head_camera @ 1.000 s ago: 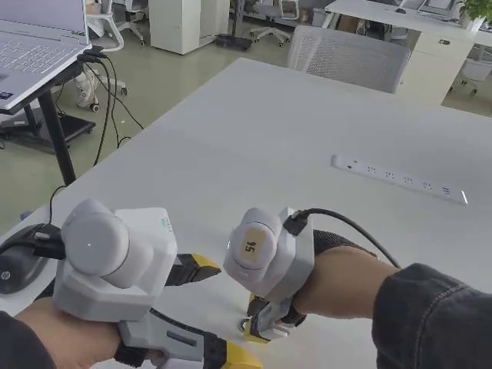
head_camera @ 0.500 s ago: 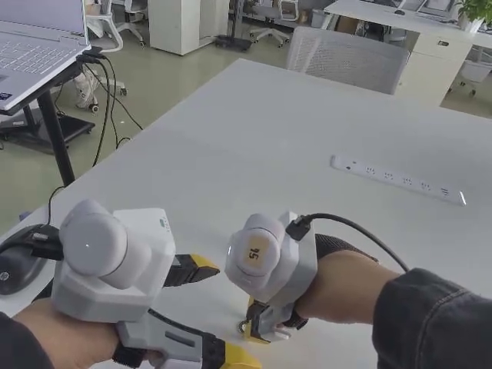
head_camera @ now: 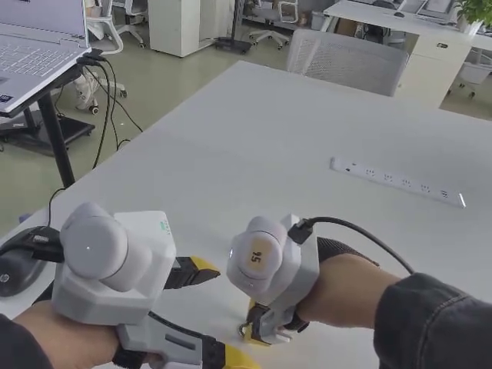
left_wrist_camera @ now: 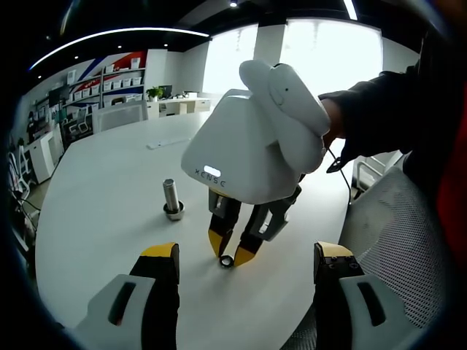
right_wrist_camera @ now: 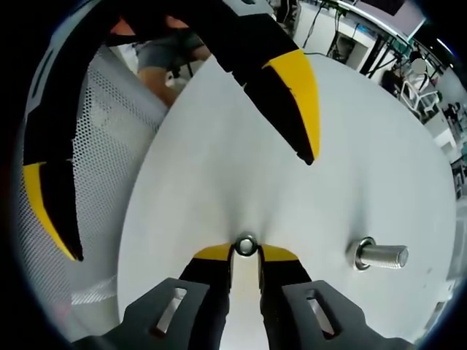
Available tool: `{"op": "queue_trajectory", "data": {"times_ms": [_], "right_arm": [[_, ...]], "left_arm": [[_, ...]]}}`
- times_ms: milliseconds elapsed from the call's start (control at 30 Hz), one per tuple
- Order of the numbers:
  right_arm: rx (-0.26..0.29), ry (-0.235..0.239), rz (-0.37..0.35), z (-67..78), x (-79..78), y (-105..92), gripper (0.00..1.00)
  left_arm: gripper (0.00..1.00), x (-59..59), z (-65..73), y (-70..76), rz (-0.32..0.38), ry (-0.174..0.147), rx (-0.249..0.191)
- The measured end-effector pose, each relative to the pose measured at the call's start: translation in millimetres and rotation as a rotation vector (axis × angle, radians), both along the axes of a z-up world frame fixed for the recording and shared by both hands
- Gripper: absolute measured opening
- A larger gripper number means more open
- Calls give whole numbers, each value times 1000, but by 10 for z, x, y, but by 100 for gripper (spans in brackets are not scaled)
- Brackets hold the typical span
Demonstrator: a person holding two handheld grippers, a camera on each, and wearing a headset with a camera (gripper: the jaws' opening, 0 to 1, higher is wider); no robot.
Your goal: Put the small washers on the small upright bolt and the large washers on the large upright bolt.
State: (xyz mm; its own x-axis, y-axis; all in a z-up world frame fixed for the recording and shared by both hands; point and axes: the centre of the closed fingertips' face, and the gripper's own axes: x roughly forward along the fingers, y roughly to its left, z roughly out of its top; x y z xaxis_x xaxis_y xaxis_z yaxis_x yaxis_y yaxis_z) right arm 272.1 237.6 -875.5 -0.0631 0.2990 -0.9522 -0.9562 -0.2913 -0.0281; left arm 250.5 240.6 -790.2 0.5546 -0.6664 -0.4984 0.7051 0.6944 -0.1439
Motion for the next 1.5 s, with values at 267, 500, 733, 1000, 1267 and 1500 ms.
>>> {"op": "queue_trajectory", "data": {"times_ms": [267, 500, 733, 1000, 1267, 1500], "right_arm": [[-7, -1, -15, 6, 28, -37, 14], [-15, 1, -37, 10, 58, -156, 14], [-27, 4, -62, 14, 71, -292, 14], [-39, 5, -90, 33, 103, -434, 14], [-45, 8, -110, 18, 114, -497, 14], [-52, 5, -114, 40, 128, -546, 14]], "left_arm": [[75, 3, 8, 1, -2, 0, -1], [75, 18, 9, 9, -1, -1, -1], [74, 17, 3, 11, -3, 2, 2], [74, 19, 4, 10, -3, 2, 1], [75, 17, 0, 8, -4, 2, 3], [74, 19, 11, 2, -4, 0, 0]]}}
